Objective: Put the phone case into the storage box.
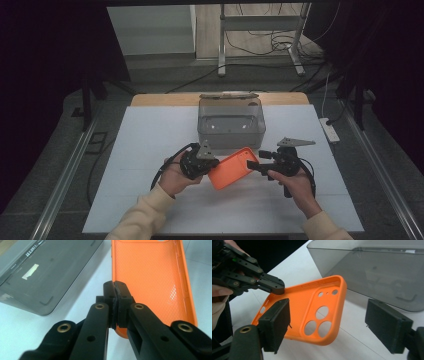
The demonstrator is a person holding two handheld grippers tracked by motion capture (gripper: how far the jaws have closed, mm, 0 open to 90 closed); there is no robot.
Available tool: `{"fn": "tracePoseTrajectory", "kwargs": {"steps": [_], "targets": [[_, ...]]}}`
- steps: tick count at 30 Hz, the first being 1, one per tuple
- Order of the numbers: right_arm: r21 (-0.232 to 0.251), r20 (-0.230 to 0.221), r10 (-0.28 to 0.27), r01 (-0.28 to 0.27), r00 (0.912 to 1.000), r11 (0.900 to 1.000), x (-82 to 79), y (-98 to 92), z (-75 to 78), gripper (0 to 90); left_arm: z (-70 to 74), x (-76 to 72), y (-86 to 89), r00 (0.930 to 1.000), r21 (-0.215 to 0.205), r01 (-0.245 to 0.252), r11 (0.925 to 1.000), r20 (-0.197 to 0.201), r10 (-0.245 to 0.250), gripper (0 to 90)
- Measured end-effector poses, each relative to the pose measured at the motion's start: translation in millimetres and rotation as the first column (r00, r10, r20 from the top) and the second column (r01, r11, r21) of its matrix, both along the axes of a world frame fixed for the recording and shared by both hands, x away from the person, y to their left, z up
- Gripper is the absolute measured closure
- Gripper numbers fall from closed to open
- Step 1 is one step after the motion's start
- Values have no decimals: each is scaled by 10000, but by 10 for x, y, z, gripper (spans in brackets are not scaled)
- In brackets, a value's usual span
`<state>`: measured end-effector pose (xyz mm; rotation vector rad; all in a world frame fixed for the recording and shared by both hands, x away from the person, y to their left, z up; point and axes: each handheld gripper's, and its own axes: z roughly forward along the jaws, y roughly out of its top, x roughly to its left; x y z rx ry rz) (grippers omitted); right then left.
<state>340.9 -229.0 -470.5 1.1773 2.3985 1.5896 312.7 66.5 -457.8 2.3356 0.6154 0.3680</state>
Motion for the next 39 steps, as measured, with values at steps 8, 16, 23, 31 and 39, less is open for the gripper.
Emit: {"fn": "tracePoseTrajectory", "kwargs": {"steps": [8,16,23,31,39], "targets": [[87,-452,122,-118,9989,9999,116,18,9,247,26,-21,0,9999,-92,68,9999,139,-67,885],[-8,-895,443,-446,9950,9990,182,73,-29,346,34,-25,11,9998,-176,6,9998,195,-3,885],[252,-1278,927,-902,9875,9956,216,96,-43,517,27,-32,-3,9995,-136,198,9997,254,-194,885],[491,-1568,1073,-1007,9818,9937,219,77,-32,628,26,-28,6,9995,-70,245,9997,217,-244,883],[663,-1765,1075,-972,9784,9931,203,47,-15,770,-11,-19,5,9995,66,327,9994,18,-327,868]]}}
